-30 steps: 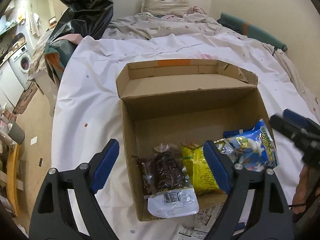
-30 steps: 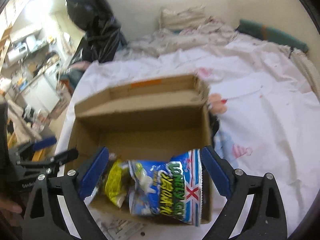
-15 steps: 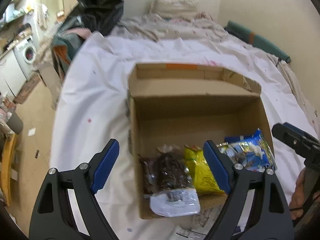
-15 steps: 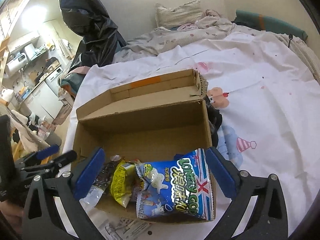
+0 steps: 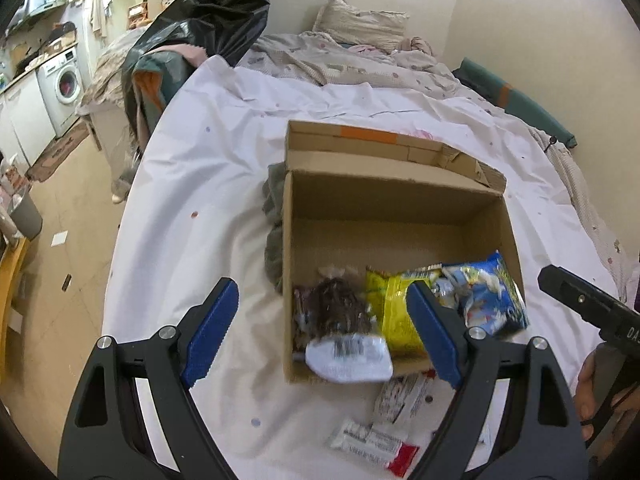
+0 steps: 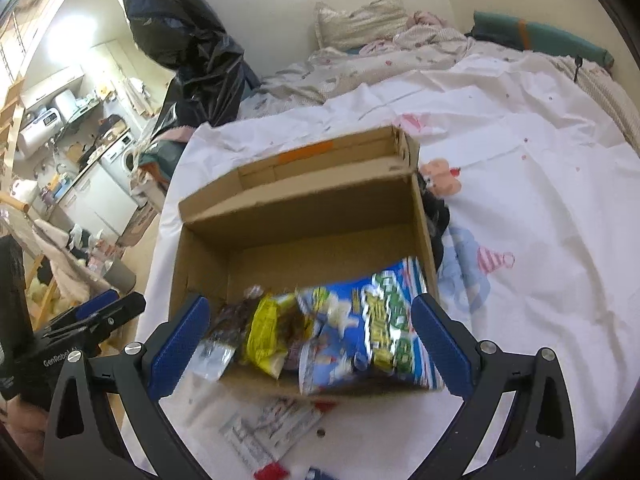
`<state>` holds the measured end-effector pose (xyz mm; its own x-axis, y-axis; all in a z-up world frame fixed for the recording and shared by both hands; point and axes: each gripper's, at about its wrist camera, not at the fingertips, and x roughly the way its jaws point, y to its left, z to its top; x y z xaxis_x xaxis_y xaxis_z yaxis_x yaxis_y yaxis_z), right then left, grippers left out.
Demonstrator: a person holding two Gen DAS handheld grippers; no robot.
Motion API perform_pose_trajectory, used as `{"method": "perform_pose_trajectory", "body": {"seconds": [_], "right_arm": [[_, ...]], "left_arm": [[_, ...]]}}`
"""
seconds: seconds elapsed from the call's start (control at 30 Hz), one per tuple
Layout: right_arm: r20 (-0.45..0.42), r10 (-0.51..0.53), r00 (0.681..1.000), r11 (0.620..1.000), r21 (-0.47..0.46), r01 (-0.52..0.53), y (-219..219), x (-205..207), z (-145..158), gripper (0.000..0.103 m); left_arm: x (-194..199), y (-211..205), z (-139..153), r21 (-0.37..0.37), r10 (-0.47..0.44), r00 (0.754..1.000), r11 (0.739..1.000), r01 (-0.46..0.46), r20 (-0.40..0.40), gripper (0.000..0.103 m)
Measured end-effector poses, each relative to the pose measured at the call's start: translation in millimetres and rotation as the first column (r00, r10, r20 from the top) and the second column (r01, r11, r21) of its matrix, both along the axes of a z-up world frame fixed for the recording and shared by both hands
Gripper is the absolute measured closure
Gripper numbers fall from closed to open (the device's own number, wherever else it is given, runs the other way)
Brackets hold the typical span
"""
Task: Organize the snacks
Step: 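Withdraw both grippers from the box toward the remaining snacks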
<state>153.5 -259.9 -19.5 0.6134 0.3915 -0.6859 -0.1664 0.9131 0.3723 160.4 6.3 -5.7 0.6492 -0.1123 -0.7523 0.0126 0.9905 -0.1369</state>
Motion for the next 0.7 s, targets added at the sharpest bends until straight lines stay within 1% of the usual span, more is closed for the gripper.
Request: {"method": "perform_pose_trajectory", "body": {"seconds": [0.1,0.17,0.2,0.27,0.33,0.4,0.5,0.6,0.67,0.7], "right_arm": [[-0.027,-0.010,1.000,1.000,-0.004,0.010,-5.3,-9.2,-4.7,0.000],[-0.050,-0.023,0.998,1.000,0.014,0.024,-10.4,-14.8,-7.6,0.000],[-0.068,-0.035,0.997,0.999,0.016,0.036,-13.4,-17.4,-10.4,0.000],[-0.125,-0.056,0.991,0.998,0.026,0.060,-19.8,-19.8,-19.8,0.000],[-0.198,-0.078,0.977,0.995,0.038,0.087,-27.0,-22.9,-32.9,0.000],[-0.251,-0.102,0.963,0.992,0.045,0.116,-35.0,-27.6,-44.3,0.000],[-0.292,-0.123,0.948,0.987,0.063,0.148,-45.6,-35.6,-53.2,0.000],[-0.305,-0.133,0.943,0.985,0.066,0.160,-52.0,-44.8,-57.2,0.000],[-0.305,-0.134,0.943,0.986,0.054,0.157,-54.1,-49.8,-58.6,0.000],[-0.305,-0.134,0.943,0.987,0.049,0.156,-54.7,-50.0,-58.8,0.000]], "left_arm": [[-9.7,5.7,-2.6,-0.017,0.010,1.000,1.000,-0.010,-0.016,0.018],[-16.4,9.6,-4.4,-0.027,0.023,0.999,0.999,-0.023,-0.022,0.013],[-18.6,10.8,-5.4,-0.027,0.029,0.999,0.999,-0.030,-0.026,0.013],[-23.1,12.1,-7.6,-0.033,0.035,0.999,0.999,-0.036,-0.036,0.013],[-27.2,10.9,-11.3,-0.028,0.033,0.998,0.999,-0.034,-0.049,0.013],[-30.0,7.5,-16.4,-0.016,0.023,0.997,1.000,-0.024,-0.068,0.013],[-32.0,-0.2,-29.5,-0.034,-0.016,0.992,0.999,0.011,-0.125,0.013],[-29.9,-13.4,-47.8,-0.041,-0.065,0.977,0.998,0.058,-0.203,0.013],[-30.3,-20.9,-67.3,-0.058,-0.075,0.957,0.996,0.062,-0.280,0.013],[-31.9,-23.1,-77.6,-0.058,-0.064,0.948,0.997,0.049,-0.313,0.013]]}}
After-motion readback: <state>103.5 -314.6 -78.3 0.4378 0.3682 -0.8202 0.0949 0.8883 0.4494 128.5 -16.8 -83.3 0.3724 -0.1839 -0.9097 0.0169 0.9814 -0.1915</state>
